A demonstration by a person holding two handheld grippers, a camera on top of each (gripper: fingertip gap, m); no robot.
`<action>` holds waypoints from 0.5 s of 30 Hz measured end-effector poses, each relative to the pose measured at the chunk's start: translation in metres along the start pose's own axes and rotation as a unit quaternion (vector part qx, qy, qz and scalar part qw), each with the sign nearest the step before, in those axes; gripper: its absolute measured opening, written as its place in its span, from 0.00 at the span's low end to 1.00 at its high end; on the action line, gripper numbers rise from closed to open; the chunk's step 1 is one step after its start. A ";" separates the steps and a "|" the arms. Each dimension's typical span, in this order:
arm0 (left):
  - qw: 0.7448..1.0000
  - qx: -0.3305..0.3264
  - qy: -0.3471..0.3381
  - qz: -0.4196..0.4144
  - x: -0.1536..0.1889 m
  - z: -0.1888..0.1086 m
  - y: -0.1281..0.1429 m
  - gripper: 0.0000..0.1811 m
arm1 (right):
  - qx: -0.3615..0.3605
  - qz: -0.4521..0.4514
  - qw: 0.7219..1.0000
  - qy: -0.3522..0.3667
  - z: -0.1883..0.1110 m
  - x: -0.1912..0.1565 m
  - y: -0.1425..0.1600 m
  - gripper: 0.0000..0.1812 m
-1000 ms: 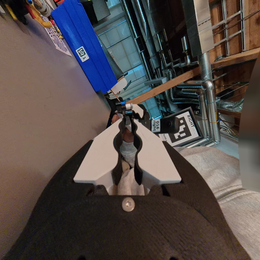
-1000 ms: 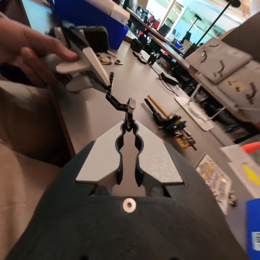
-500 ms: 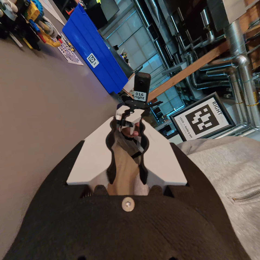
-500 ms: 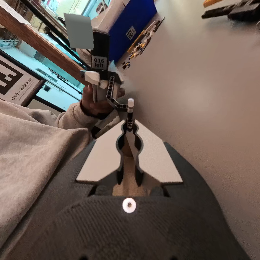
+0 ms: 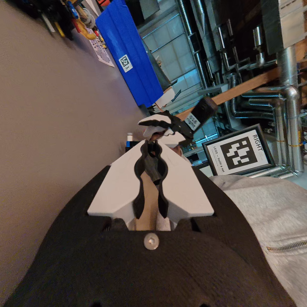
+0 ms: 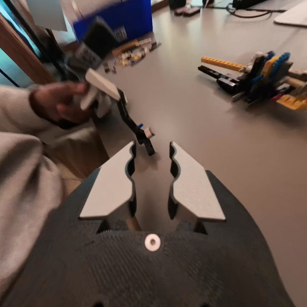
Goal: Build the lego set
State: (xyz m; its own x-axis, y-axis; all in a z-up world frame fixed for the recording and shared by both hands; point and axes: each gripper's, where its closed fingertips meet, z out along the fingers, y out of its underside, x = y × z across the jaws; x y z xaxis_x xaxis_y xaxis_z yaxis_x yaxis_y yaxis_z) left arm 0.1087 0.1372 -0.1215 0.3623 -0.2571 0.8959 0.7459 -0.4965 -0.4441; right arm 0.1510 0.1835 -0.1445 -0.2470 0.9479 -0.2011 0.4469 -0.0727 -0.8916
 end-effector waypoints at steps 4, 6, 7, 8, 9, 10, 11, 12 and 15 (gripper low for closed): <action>1.000 -0.005 -0.016 -0.013 -0.007 0.000 0.002 0.03 | -0.077 -0.118 0.989 0.043 0.016 -0.008 0.019 0.20; 1.000 -0.008 -0.019 -0.018 -0.008 0.000 0.002 0.03 | -0.099 -0.162 0.980 0.061 0.022 -0.008 0.024 0.17; 1.000 -0.009 -0.019 -0.019 -0.008 0.000 0.003 0.03 | -0.109 -0.176 0.976 0.070 0.024 -0.007 0.027 0.16; 1.000 -0.012 -0.020 -0.020 -0.009 0.000 0.003 0.03 | -0.118 -0.186 0.972 0.077 0.025 -0.005 0.029 0.15; 0.999 -0.014 -0.023 -0.019 -0.010 0.000 0.004 0.03 | -0.124 -0.192 0.970 0.080 0.027 -0.005 0.031 0.14; 0.999 -0.015 -0.024 -0.018 -0.010 0.000 0.005 0.03 | -0.126 -0.193 0.970 0.080 0.028 -0.005 0.032 0.13; 0.999 -0.015 -0.026 -0.017 -0.010 0.000 0.004 0.03 | -0.127 -0.192 0.970 0.080 0.029 -0.005 0.032 0.11; 0.999 -0.014 -0.028 -0.018 -0.011 0.000 0.004 0.03 | -0.126 -0.190 0.970 0.080 0.029 -0.005 0.031 0.08; 0.999 -0.006 -0.035 -0.013 -0.012 -0.003 0.001 0.09 | -0.126 -0.186 0.971 0.077 0.029 -0.005 0.031 0.04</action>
State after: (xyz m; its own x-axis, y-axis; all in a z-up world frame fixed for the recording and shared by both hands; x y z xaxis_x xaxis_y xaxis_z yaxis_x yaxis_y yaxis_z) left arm 0.1029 0.1375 -0.1329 0.3807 -0.1855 0.9059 0.7493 -0.5123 -0.4197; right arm 0.1416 0.1676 -0.1830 -0.3093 0.9305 0.1965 0.5529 0.3440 -0.7589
